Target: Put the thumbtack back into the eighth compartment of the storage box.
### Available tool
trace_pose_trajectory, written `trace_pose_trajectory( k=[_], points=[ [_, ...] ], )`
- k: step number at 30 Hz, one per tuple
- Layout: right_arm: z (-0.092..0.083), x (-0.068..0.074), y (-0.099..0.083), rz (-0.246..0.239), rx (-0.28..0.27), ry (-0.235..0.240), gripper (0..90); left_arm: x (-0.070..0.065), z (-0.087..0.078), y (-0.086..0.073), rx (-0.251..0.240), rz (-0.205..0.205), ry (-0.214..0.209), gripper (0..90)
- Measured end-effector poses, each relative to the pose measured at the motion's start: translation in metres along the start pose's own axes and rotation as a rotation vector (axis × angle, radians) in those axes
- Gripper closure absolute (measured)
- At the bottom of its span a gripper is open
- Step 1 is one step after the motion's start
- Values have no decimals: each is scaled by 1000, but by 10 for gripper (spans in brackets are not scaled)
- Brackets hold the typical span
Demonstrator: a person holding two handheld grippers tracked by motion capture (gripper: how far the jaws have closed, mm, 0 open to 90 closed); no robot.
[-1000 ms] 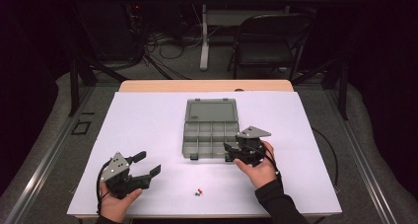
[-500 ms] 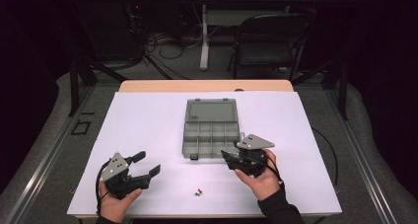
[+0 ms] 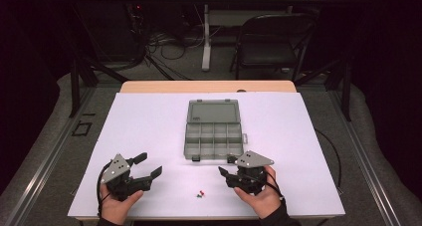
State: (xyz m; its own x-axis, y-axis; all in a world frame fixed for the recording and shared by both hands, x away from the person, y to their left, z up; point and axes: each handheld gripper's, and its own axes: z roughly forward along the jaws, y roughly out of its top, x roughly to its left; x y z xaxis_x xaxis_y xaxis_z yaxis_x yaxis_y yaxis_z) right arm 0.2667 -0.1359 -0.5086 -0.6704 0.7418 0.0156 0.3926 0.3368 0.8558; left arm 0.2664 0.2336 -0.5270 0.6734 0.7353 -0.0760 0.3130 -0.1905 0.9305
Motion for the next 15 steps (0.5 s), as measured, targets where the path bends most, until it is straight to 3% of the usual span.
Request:
trace_pose_trajectory(
  k=[5, 15],
  points=[
    [9, 9, -7, -9, 23, 38, 529, -1, 0, 0, -1, 1, -1, 251],
    [19, 18, -12, -11, 65, 66, 565, 0, 0, 0, 1, 0, -5, 251]
  ],
)
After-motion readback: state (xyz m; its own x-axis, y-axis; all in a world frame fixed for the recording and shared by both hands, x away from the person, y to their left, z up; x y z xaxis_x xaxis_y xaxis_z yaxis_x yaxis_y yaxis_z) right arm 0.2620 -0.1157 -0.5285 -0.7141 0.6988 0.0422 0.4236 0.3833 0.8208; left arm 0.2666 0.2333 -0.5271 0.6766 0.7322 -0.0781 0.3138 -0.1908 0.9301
